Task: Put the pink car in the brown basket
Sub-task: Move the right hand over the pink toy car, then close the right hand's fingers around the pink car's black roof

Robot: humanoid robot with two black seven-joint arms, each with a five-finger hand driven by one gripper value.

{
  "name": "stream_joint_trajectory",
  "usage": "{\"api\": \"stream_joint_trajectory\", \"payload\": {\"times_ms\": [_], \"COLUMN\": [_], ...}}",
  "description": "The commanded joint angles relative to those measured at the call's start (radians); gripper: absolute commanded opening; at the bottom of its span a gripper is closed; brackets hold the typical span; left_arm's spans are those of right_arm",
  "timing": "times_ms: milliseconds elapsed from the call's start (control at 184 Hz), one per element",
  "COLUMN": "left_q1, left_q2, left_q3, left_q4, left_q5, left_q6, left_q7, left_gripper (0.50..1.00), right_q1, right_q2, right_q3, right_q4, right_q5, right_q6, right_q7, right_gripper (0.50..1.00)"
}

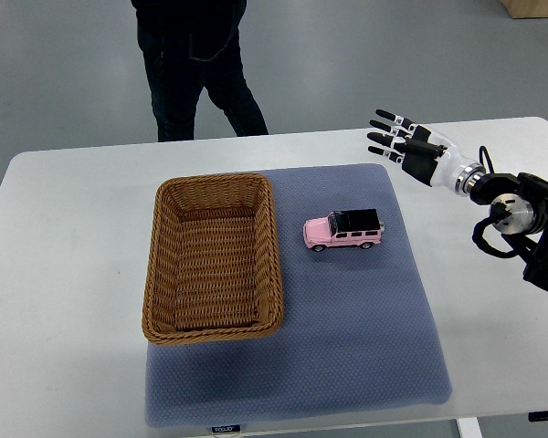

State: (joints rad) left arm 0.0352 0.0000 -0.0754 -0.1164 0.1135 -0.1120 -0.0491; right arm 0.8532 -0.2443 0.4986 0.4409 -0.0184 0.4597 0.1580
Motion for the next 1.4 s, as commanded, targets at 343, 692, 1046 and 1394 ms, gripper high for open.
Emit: {"api": "stream_joint_trajectory", "payload": {"times_ms": [343, 692, 1046, 1394], "left_q1": [-0.001, -0.001, -0.003, -0.003], "left_q2": [0.000, 0.000, 0.000, 0.000], "left_q3": [-0.004, -0.003, -0.003, -0.003], "left_q4": [0.003, 0.000, 0.004, 0.003], "left_q5": [0.000, 0.000, 0.000, 0.000], "left_q6": [0.000, 0.000, 0.002, 0.002], "left_q7": [0.000, 0.000, 0.000, 0.000], "left_gripper": [1.000, 1.000, 1.000, 1.000], "right_q1": [0.024, 0.033, 0.056, 0.102], "right_q2": [0.000, -0.076, -0.107, -0.108], "right_q3": [0.000, -0.014, -0.037, -0.201], "right_q4": [0.007, 0.200, 0.285, 0.285], "right_q5": [-0.123, -0.661, -1.204, -1.290], "right_q6": [0.048, 0.103, 0.085, -0.073], "right_q7": [0.017, 0.189, 0.276, 0.276], "right_gripper": [0.915, 0.913, 0.913, 0.913]}}
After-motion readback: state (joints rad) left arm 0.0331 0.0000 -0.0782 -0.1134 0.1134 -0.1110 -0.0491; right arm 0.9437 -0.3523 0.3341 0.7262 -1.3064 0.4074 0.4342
